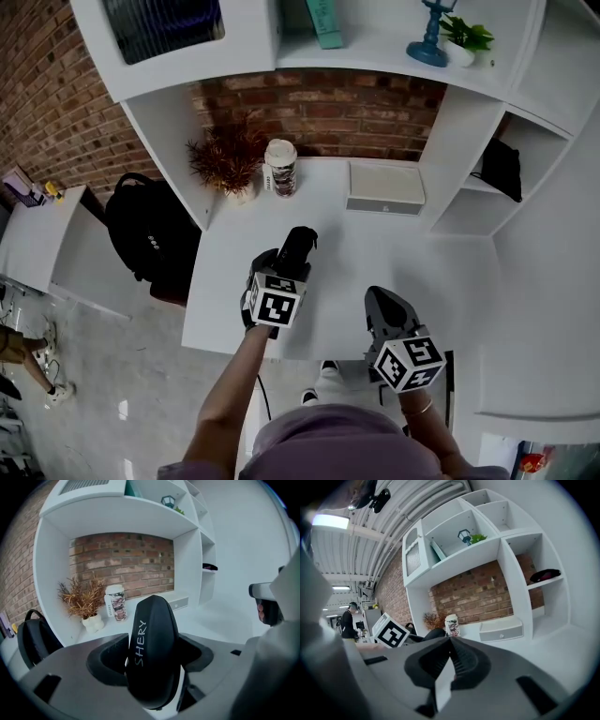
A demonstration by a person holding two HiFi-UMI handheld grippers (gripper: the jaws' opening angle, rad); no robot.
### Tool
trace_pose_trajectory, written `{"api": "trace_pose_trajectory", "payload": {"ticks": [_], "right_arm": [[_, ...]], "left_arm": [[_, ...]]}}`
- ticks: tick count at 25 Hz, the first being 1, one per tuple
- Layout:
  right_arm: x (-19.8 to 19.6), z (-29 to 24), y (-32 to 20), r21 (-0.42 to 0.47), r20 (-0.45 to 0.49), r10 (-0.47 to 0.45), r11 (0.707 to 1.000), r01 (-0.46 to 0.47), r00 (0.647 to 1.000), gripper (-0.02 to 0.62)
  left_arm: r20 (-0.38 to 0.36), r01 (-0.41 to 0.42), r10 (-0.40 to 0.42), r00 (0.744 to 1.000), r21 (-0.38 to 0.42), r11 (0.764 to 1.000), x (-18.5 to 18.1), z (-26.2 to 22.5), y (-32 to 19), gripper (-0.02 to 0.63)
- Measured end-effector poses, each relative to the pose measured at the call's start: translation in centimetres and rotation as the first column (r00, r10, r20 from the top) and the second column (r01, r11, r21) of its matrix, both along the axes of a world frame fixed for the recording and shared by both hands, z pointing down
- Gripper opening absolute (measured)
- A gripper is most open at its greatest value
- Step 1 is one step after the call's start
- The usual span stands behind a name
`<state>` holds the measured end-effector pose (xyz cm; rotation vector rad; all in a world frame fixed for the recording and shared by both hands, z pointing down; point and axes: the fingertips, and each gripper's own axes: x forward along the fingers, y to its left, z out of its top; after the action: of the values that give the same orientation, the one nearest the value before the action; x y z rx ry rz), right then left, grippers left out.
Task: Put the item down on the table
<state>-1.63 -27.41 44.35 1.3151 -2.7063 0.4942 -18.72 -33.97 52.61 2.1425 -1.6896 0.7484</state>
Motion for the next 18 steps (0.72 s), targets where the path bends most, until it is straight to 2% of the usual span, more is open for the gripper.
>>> {"api": "trace_pose_trajectory", "payload": {"ticks": [7,18], "right_arm": [[1.0,0.7,-1.4,-0.016,-0.001,0.035,0.999,-0.035,0.999,0.002],[2.5,1.4,-3.0,-0.054,0.011,0.091,0.994,-0.09,0.996,0.002]], "left_arm": [[0.081,-0.068,0.071,0.994,-0.039,0.997,1.0,2.1,-3.5,0.305],[0.135,-0.136,0.155,0.979,-0.143,0.98,2.3,5.7,-7.4,0.305]]}}
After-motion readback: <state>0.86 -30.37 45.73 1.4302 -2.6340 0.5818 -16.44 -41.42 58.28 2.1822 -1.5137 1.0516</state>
